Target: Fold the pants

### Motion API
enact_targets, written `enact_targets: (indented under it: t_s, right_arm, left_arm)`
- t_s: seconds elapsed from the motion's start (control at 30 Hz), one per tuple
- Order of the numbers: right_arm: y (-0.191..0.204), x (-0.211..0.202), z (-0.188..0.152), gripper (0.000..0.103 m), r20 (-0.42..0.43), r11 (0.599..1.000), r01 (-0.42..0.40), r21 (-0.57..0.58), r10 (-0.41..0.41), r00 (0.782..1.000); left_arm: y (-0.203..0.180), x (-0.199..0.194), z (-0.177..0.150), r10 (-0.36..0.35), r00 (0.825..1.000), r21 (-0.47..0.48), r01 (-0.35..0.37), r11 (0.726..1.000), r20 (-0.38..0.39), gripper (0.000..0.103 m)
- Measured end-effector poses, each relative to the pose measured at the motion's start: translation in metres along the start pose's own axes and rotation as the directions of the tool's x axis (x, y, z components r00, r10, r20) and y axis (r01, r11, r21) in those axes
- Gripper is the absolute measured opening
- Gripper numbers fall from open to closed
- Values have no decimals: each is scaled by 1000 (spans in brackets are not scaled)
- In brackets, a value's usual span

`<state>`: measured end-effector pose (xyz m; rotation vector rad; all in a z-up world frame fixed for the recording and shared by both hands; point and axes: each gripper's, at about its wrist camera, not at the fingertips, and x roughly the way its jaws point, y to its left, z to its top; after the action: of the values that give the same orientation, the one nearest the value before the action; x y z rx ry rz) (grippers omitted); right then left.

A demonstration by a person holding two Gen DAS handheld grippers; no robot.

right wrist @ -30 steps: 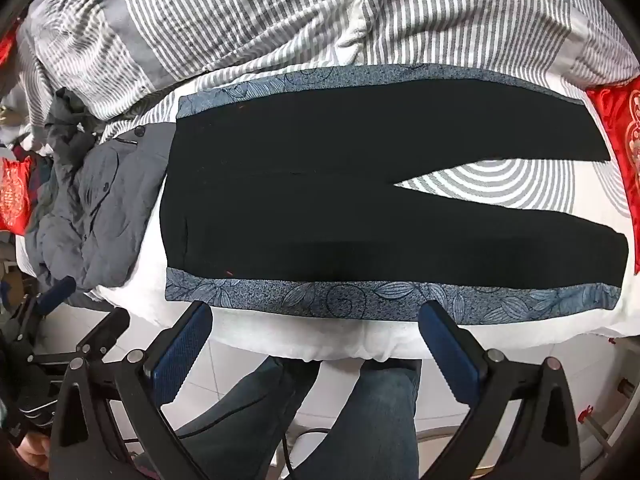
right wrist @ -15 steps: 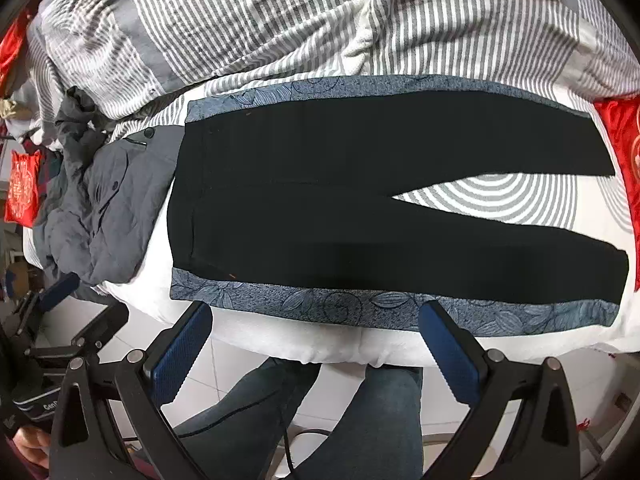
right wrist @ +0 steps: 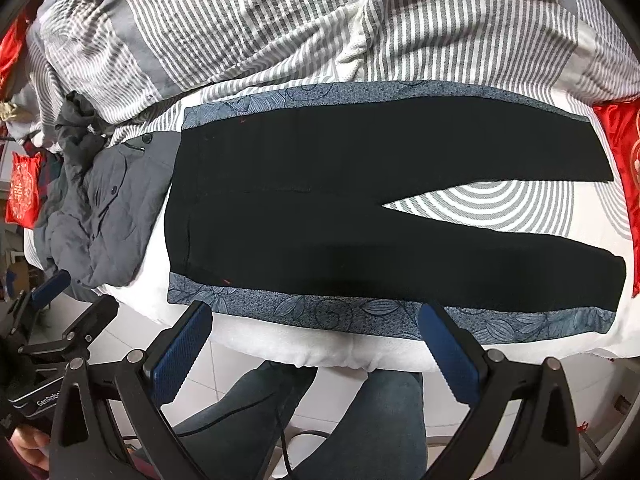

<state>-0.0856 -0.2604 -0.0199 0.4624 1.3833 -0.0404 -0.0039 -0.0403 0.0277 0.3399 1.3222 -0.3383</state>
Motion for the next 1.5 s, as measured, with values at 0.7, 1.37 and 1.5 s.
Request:
enact_targets:
  t_s: [0.7, 1.37, 1.5]
  right_arm:
    - [-10, 1, 2, 103, -13, 1000, -25, -4, 25, 1000]
    - [-62, 13, -7, 103, -122, 992, -90, -90, 79, 989]
    - [-64, 16, -15, 103, -131, 991, -110, -77, 99, 986]
  left_arm:
    - [-11, -7, 1, 47, 999, -1, -47, 999, 12, 103]
    - [-38, -4, -29, 82, 994, -278, -101, 955, -77, 103]
    - [-38, -5, -34, 76, 996, -287, -89, 954, -57, 103]
